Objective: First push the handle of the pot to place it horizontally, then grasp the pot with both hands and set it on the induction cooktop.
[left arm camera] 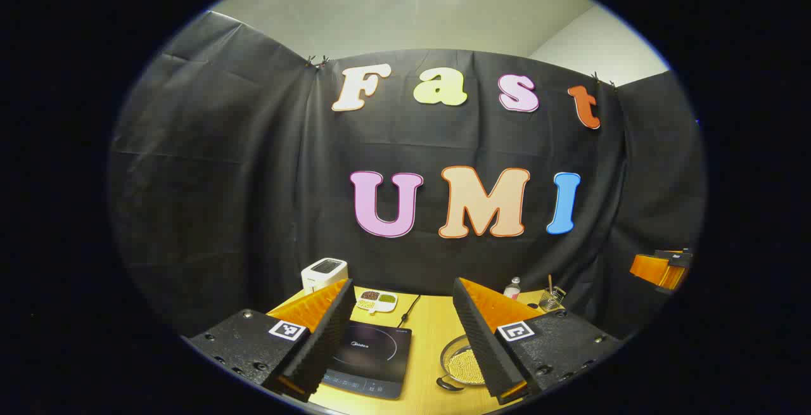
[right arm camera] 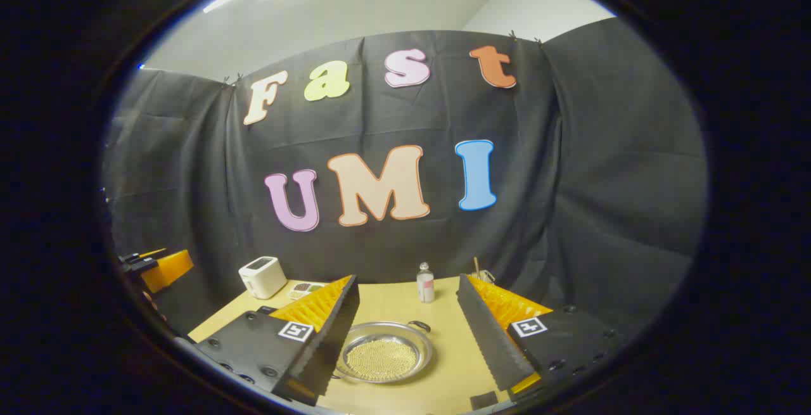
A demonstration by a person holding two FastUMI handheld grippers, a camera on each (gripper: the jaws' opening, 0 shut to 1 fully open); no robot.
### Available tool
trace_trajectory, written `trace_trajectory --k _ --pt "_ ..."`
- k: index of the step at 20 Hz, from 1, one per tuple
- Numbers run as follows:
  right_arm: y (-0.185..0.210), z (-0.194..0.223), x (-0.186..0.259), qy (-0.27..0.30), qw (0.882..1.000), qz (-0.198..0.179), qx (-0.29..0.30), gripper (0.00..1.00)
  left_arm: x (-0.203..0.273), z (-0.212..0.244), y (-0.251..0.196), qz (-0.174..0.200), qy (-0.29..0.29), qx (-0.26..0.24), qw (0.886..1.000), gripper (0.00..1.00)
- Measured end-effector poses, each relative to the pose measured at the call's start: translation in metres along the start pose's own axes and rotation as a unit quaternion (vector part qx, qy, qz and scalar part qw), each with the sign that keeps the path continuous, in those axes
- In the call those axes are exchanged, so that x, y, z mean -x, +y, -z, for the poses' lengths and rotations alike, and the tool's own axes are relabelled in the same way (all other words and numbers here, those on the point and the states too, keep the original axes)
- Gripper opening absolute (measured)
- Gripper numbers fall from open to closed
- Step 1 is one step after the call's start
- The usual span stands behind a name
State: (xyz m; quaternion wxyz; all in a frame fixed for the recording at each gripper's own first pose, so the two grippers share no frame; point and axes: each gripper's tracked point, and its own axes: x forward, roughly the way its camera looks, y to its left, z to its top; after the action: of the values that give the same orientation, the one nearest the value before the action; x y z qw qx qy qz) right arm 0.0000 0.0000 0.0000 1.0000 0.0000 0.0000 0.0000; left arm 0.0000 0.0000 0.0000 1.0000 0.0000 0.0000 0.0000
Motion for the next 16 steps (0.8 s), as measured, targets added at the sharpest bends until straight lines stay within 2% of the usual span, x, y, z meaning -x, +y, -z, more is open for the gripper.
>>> trace_trajectory --k 1,11,12,13,14,15,16 --pt "-0.001 0.0 0.0 0.001 1.0 0.0 0.0 0.89 0.001 0.001 0.002 -0.004 0.001 -0.003 1.0 0.89" --pt "-0.009 0.003 0.006 0.004 1.0 0.013 0.006 0.89 0.004 0.013 0.016 -0.011 0.011 -0.01 1.0 0.89" --pt "-0.01 0.003 0.007 0.003 1.0 0.015 0.008 0.89 0.003 0.014 0.017 -0.011 0.012 -0.012 1.0 0.94" --pt "-0.01 0.003 0.008 0.004 1.0 0.016 0.01 0.89 0.002 0.016 0.017 -0.012 0.014 -0.014 1.0 0.89" --pt "-0.011 0.004 0.01 0.005 1.0 0.016 0.012 0.89 0.002 0.018 0.017 -0.011 0.015 -0.015 1.0 0.89" --pt "-0.012 0.003 0.013 0.005 1.0 0.017 0.012 0.89 0.001 0.019 0.016 -0.012 0.017 -0.015 1.0 0.94" --pt "-0.013 0.002 0.012 0.003 1.0 0.018 0.013 0.89 0.0 0.021 0.016 -0.011 0.018 -0.016 1.0 0.94"
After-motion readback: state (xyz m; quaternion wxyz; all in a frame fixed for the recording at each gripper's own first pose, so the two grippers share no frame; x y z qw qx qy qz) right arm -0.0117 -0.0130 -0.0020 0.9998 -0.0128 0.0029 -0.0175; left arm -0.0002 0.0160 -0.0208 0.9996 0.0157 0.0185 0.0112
